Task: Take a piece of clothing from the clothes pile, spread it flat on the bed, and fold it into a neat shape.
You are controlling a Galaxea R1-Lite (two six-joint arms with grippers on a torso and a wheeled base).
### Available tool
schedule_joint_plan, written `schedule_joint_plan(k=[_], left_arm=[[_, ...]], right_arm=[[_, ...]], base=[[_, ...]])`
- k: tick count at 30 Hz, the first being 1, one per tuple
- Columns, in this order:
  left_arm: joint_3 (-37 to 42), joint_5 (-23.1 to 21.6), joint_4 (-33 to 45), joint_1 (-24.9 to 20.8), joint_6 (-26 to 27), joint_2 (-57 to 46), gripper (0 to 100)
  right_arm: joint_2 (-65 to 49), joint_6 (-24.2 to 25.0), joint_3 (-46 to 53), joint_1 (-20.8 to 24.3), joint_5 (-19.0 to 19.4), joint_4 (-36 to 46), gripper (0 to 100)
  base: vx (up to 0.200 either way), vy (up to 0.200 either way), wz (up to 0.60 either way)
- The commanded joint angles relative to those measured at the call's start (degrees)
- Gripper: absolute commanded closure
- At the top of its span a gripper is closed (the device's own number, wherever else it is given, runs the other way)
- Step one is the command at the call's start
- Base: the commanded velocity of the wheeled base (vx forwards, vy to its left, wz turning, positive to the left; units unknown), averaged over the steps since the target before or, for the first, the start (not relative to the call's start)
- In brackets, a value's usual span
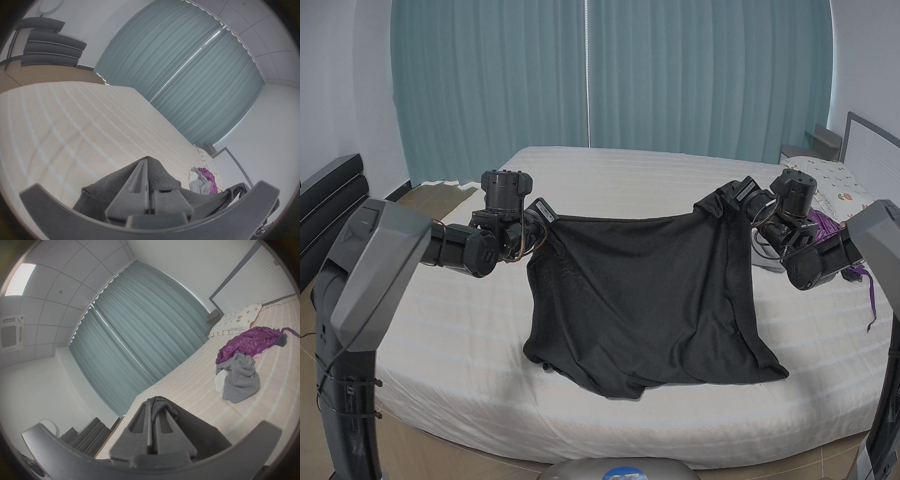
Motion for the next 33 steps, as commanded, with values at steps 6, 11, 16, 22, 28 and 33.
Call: schedule_joint_plan(k=[6, 11, 16, 22, 28, 33], left_arm=[[-10.65, 0.56, -1.65, 0.28, -2.49, 14.17, 100], [-13.91, 0.74, -1.48, 0.28, -2.67, 17.77, 0], [-15.31, 2.67, -1.57, 0.28, -2.14, 20.50, 0], [-15.93, 6.80, 1.16, 0.89, -2.05, 20.14, 0], [-16.45, 7.42, 4.50, 3.35, -2.05, 17.33, 0], [-12.85, 6.27, 7.31, 3.97, -0.82, 14.17, 0]], right_arm=[[15.18, -0.46, -9.27, -0.30, -3.93, -3.17, 100], [20.10, -0.72, -13.05, -1.00, -5.25, -3.43, 0], [25.29, -2.31, -14.89, -0.91, -4.99, -5.28, 0], [25.11, -4.33, -14.98, -3.37, -5.86, -6.68, 0], [20.37, -4.33, -10.41, -5.22, -8.33, -8.62, 0], [16.06, -3.97, -1.18, -5.31, -4.37, -8.62, 0]], base=[[0.000, 0.000, 0.00], [0.000, 0.000, 0.00], [0.000, 0.000, 0.00], [0.000, 0.000, 0.00], [0.000, 0.000, 0.00], [0.000, 0.000, 0.00]])
